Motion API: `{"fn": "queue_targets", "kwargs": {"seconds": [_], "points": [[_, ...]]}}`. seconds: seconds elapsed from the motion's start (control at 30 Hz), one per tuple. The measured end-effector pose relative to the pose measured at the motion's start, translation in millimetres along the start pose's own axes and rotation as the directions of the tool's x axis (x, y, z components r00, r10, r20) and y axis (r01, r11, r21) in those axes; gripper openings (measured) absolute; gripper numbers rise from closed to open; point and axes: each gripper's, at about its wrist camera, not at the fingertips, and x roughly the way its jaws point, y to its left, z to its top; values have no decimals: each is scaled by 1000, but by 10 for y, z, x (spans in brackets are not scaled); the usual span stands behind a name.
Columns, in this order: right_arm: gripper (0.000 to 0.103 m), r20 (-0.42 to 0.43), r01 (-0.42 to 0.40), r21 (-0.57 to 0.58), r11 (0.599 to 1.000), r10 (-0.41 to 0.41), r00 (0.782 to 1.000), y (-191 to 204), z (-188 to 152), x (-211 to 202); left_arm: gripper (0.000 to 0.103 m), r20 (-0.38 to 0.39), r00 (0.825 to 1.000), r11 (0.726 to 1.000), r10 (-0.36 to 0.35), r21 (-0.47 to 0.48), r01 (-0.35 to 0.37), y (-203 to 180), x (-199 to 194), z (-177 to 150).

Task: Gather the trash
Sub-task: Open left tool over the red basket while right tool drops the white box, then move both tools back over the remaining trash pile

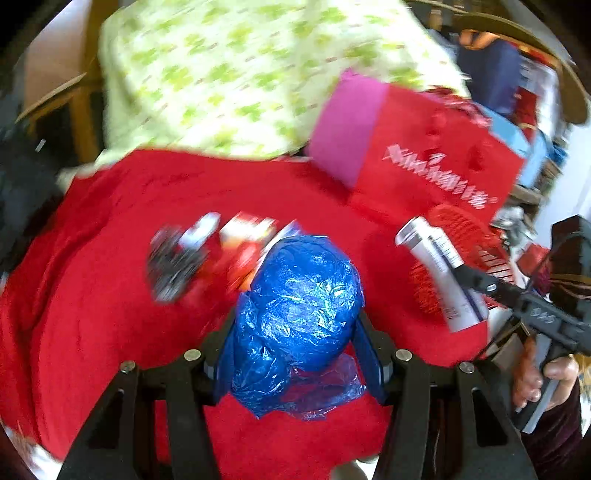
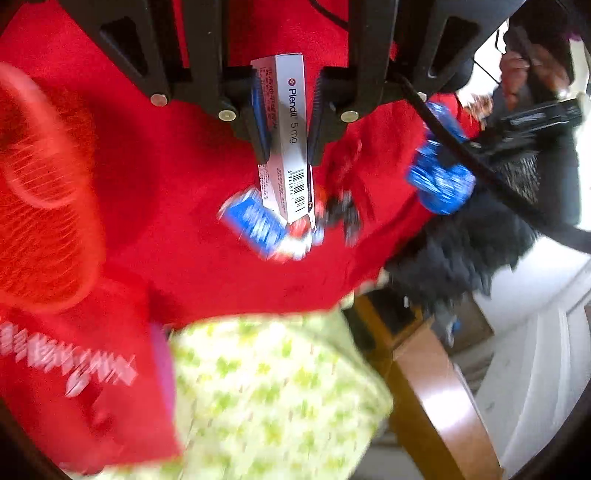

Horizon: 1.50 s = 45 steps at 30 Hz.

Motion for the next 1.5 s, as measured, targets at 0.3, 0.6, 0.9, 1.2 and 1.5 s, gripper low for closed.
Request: {"fn": "queue_targets", "kwargs": {"seconds": [0.3,0.6,0.9,1.2,1.5], "points": [[23,232,103,251,963,-163,959,-939,186,-1445,59,15,964,948,-264,189,257,-1515,594,828],[27,159,161,441,883,-253,954,-1757,-224,-1486,71,-101,965,918,-240,299,260,-2432,1552,798],[68,225,133,445,885,-255,940,-1802,-142,-1312,79,63,993,905,-97,422,62,-2313,1168,666],[68,320,92,209,974,-157,934,-826,143,-1275,80,190,978,922,83,357,-147,-1598,638,562],[68,272,0,64,998,-17,962,43,402,-741,80,212,951,935,223,230,-271,-720,284,406]]}}
